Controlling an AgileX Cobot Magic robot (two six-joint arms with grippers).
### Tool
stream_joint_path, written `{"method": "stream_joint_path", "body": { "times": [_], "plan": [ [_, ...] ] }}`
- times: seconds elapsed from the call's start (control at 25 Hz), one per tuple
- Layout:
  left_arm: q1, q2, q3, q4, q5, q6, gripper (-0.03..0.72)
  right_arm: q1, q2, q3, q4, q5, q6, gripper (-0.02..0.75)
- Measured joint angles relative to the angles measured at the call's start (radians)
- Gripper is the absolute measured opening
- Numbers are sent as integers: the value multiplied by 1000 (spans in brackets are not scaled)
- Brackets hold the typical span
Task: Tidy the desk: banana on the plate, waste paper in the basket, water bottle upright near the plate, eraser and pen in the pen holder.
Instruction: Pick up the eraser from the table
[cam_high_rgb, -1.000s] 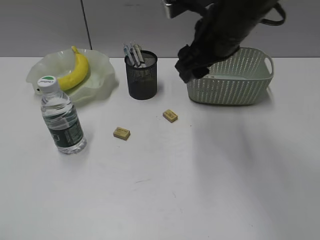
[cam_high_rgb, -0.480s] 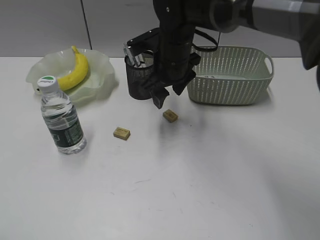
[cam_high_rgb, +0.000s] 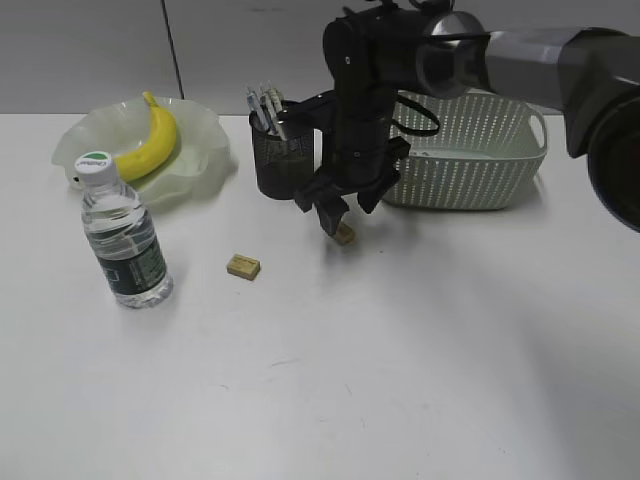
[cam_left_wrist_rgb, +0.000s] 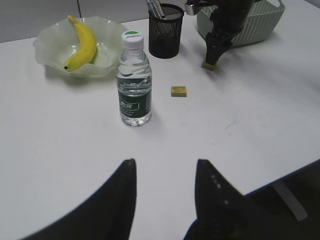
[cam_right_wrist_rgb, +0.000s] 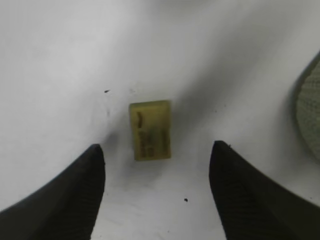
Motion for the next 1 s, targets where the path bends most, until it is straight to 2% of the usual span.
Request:
{"method": "stream_joint_path", "body": {
  "times": [0.24,0.48,0.56,0.64,0.72,0.76,1.0],
  "plan": [
    [0,0,0,0,0,0,295,-8,16,-1,63,-44,-44,519],
    [0,0,0,0,0,0,295,-8,60,-2,64,-45,-45,505],
    [0,0,0,0,0,0,295,-8,63,-5,62,-46,-45,463],
    [0,0,0,0,0,0,295,-8,64,-7,57,-48,-45,383],
    [0,0,0,0,0,0,295,-8,64,-9,57,-49,-45,241],
    [0,0,0,0,0,0,295,-7,64,-11,57,-49,-45,206],
    [0,0,0,0,0,0,295,2,67,-85,47,26,-48,208]
  ]
}}
